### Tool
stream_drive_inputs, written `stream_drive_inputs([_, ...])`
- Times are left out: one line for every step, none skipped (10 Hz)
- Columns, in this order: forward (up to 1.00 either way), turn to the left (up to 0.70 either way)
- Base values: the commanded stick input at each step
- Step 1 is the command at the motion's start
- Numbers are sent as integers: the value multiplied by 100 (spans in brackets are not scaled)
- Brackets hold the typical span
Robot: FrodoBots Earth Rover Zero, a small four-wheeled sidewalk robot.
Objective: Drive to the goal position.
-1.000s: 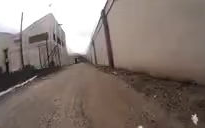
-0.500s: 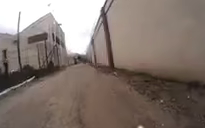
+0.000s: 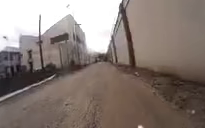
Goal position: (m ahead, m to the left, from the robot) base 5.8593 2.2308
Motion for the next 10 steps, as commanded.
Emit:
stream_drive_inputs([30,0])
stream_drive_inputs([30,0])
stream_drive_inputs([30,0])
stream_drive_inputs([30,0])
stream_drive_inputs([30,0])
stream_drive_inputs([30,0])
stream_drive_inputs([30,0])
stream_drive_inputs([30,0])
stream_drive_inputs([30,0])
stream_drive_inputs([30,0])
